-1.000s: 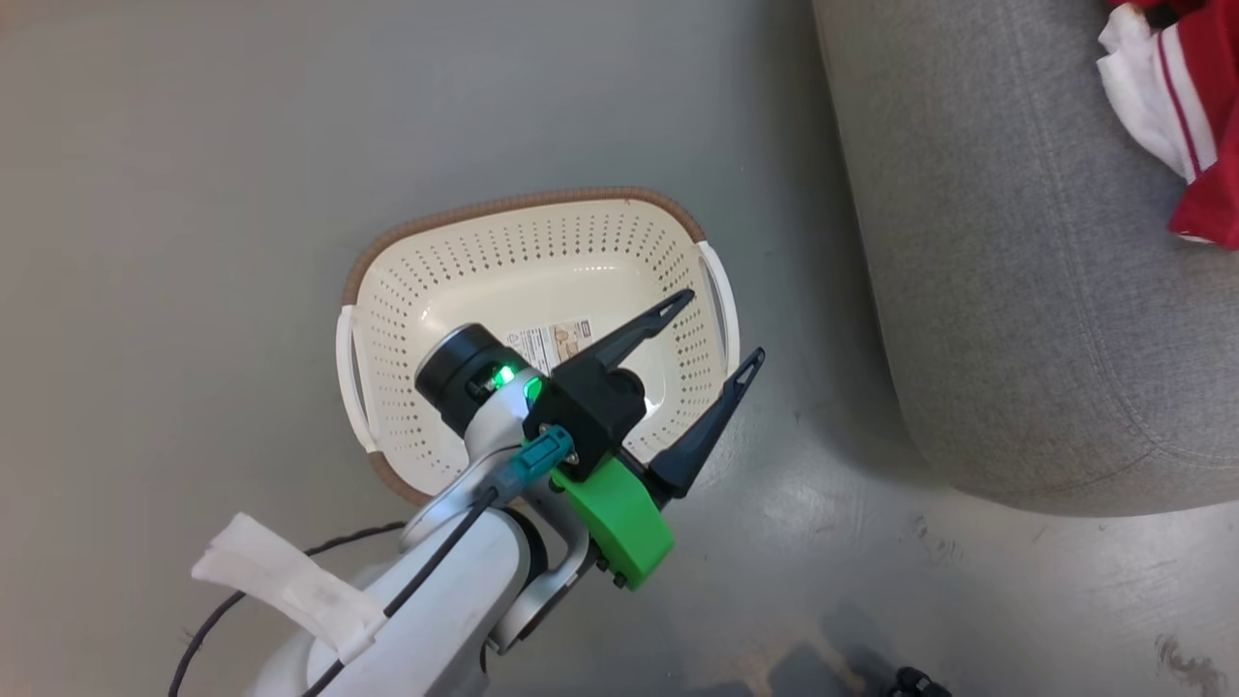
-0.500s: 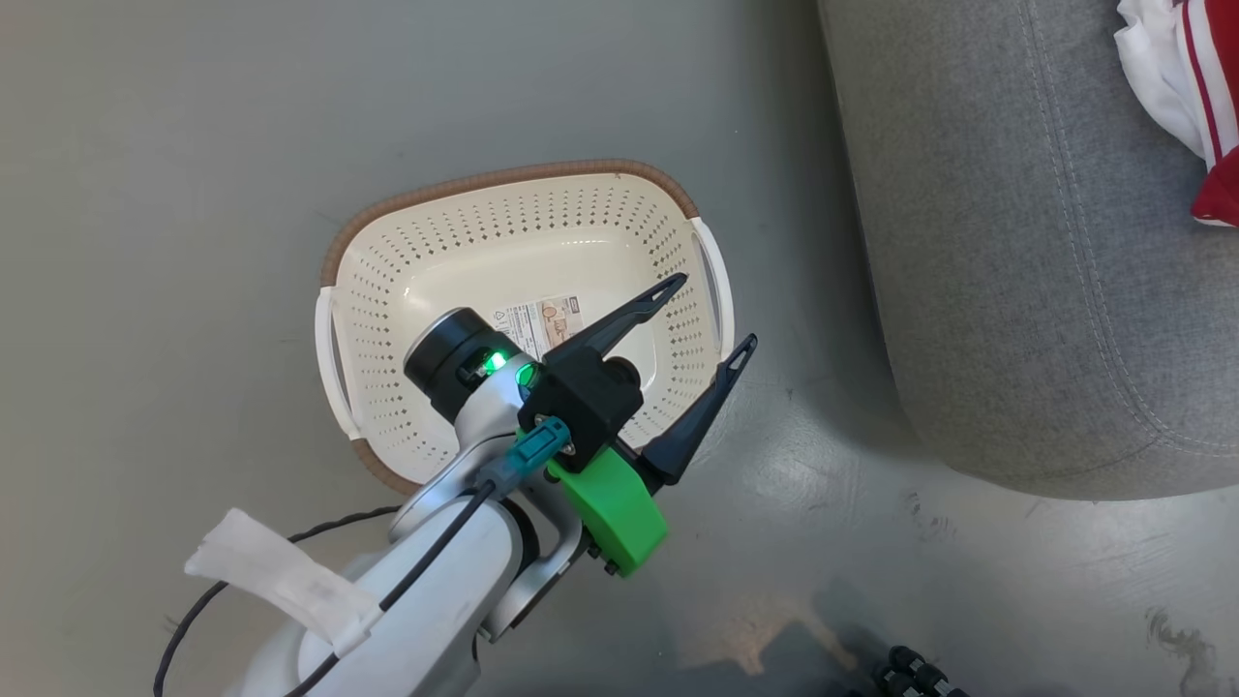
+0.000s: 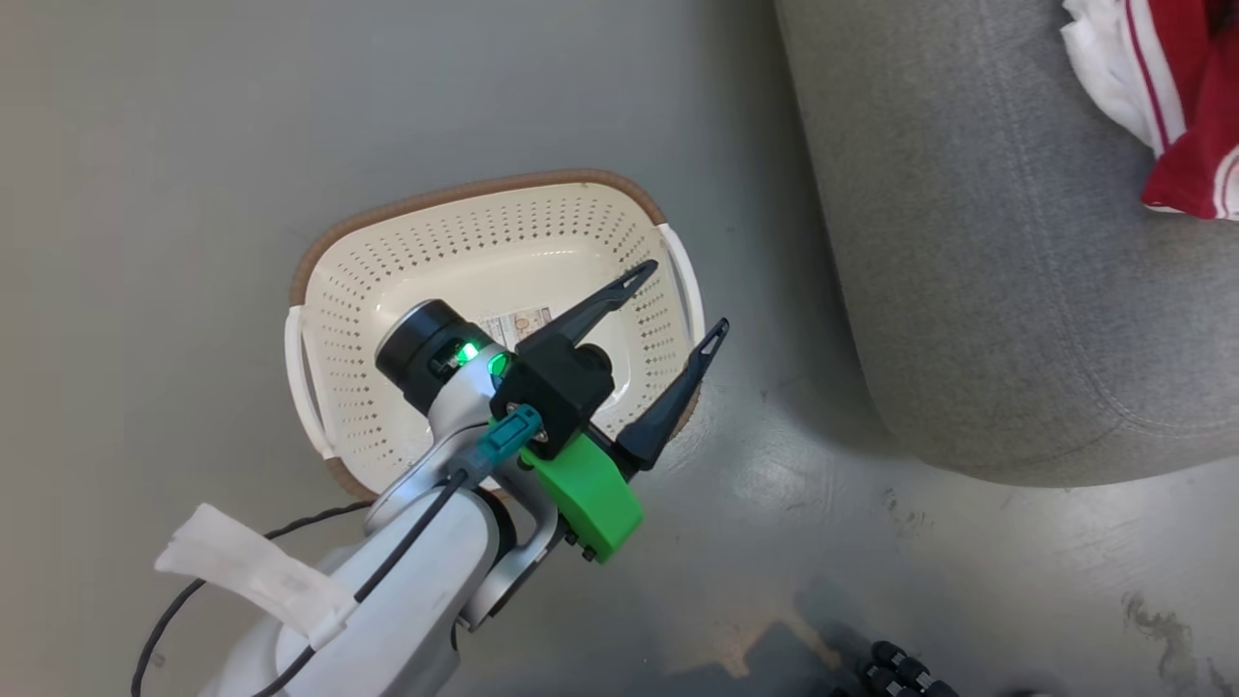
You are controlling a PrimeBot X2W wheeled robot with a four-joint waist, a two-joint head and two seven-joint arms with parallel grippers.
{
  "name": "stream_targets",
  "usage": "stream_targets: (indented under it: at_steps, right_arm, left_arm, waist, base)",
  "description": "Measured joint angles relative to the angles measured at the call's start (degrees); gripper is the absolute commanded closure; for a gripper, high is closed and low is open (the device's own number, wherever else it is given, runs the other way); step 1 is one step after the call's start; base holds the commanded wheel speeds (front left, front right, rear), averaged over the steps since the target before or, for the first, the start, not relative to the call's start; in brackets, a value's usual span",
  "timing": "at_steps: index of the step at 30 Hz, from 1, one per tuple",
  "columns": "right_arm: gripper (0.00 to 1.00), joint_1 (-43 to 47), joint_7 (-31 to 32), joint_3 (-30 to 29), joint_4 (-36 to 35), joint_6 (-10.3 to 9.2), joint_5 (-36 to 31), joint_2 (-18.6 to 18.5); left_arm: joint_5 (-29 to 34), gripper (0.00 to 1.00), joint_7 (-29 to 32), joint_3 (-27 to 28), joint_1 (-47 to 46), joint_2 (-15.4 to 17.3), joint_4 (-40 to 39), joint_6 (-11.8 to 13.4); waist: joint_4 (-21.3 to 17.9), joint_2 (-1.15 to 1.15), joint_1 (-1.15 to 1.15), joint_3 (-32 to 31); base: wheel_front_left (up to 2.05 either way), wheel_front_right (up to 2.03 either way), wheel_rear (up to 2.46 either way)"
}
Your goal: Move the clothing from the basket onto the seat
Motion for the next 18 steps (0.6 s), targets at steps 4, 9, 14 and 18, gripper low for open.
stream_targets:
  at_steps: [4,9,14,18]
  right_arm:
    - [0.00,0.0,-1.4,1.7,0.9,1.53,-0.1,1.7]
    - [0.00,0.3,-2.5,3.7,1.6,2.49,-0.6,2.9]
    - [0.00,2.7,-3.9,4.6,2.5,3.00,-0.3,4.7]
    - [0.00,5.4,-5.0,4.9,3.3,3.48,-0.1,4.9]
  left_arm:
    - [-0.2,0.00,-0.6,0.4,0.0,0.2,0.3,0.0]
    - [-0.5,0.00,-1.2,1.1,0.0,0.6,0.9,0.1]
    - [-2.4,0.00,-1.8,2.4,0.2,1.5,2.0,0.5]
    - [-3.1,0.00,-2.9,2.7,1.1,1.5,2.4,0.5]
  waist:
    - [-1.5,0.00,0.00,-0.8]
    - [-3.2,0.00,0.00,-2.1]
    - [-5.3,0.00,0.00,-3.8]
    - [-6.8,0.00,0.00,-5.6]
  base:
    - [0.00,0.00,0.00]
    - [0.00,0.00,0.00]
    - [0.00,0.00,0.00]
    - [0.00,0.00,0.00]
